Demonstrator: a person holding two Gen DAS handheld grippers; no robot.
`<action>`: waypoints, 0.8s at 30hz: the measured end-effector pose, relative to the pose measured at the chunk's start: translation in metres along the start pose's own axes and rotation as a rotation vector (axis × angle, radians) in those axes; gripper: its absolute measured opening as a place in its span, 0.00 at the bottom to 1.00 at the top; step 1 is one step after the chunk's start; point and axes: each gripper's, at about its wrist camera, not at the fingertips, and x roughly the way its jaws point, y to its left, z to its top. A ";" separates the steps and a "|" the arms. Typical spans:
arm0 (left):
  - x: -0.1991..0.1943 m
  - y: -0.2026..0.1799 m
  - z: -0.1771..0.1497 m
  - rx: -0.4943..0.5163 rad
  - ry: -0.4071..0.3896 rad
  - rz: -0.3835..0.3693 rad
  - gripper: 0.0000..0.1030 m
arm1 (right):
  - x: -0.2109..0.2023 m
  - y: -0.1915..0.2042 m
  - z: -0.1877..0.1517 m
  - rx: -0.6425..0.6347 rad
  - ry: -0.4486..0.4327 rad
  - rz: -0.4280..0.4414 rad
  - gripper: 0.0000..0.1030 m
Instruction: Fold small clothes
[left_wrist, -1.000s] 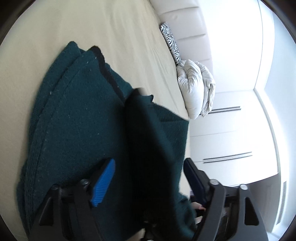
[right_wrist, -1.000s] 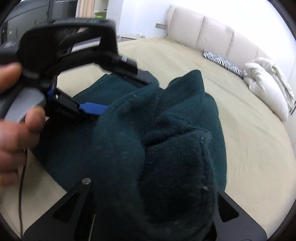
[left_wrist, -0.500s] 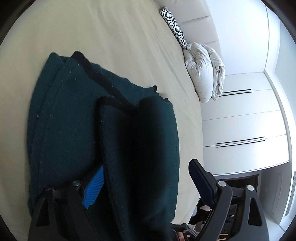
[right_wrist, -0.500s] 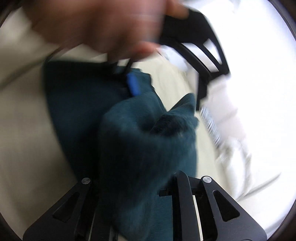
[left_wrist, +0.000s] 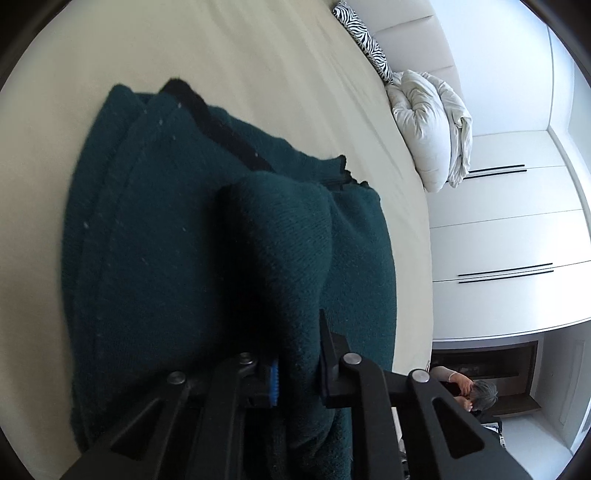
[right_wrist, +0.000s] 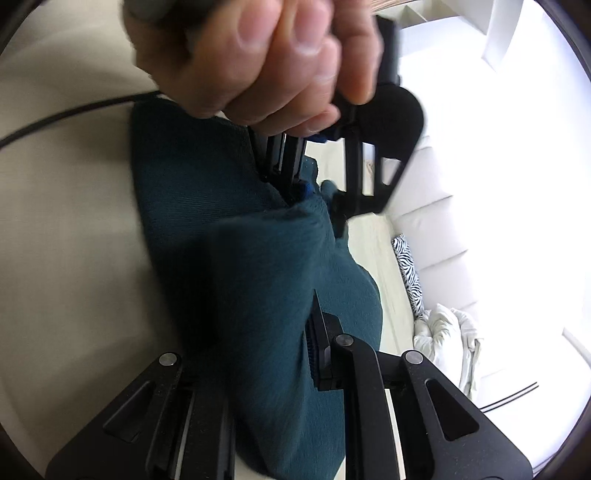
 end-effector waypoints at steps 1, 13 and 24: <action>-0.003 -0.001 0.001 0.005 -0.012 0.004 0.15 | -0.004 -0.001 -0.002 0.002 -0.004 0.005 0.13; -0.066 -0.007 0.030 0.152 -0.078 0.164 0.14 | -0.019 -0.011 0.051 0.020 -0.163 0.072 0.07; -0.072 0.050 0.007 0.077 -0.110 0.103 0.15 | 0.009 -0.004 0.042 -0.016 -0.143 0.172 0.07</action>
